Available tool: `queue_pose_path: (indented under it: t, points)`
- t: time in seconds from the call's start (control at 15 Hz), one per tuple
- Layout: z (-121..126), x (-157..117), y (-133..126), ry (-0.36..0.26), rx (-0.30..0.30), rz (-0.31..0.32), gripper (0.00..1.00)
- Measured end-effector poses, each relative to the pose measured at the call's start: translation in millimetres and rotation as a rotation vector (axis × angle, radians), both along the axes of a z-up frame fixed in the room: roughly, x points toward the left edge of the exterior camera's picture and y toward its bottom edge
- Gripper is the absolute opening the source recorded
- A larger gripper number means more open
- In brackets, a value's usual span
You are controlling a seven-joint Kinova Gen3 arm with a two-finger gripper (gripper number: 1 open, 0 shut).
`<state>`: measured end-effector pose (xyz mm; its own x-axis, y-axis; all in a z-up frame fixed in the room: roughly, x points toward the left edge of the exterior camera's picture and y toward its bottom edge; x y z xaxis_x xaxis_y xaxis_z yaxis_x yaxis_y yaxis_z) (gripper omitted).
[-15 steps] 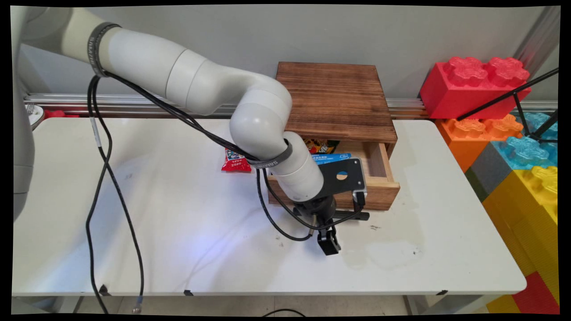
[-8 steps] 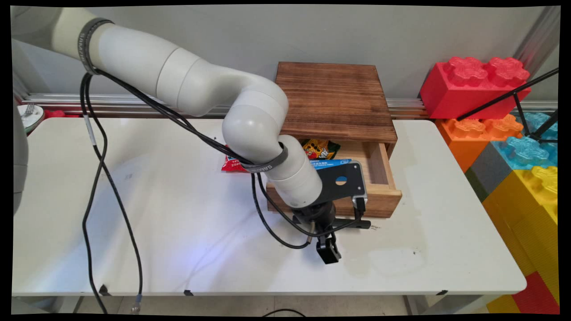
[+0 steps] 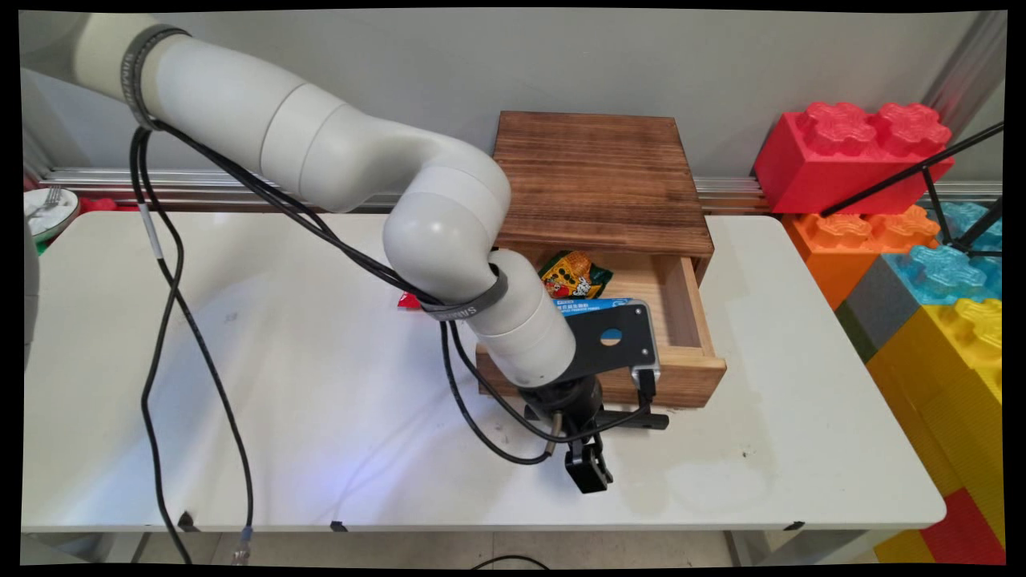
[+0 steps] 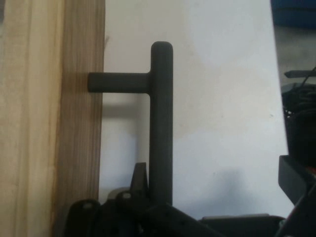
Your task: Open the drawer
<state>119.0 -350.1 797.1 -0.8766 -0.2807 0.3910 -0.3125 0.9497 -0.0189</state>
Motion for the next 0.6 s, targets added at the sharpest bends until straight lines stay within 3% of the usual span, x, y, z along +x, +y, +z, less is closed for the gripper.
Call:
queue_pose_path:
  t: [0.6]
  points:
    - [-1, 7, 21, -0.011, -0.026, -0.089, 1.0]
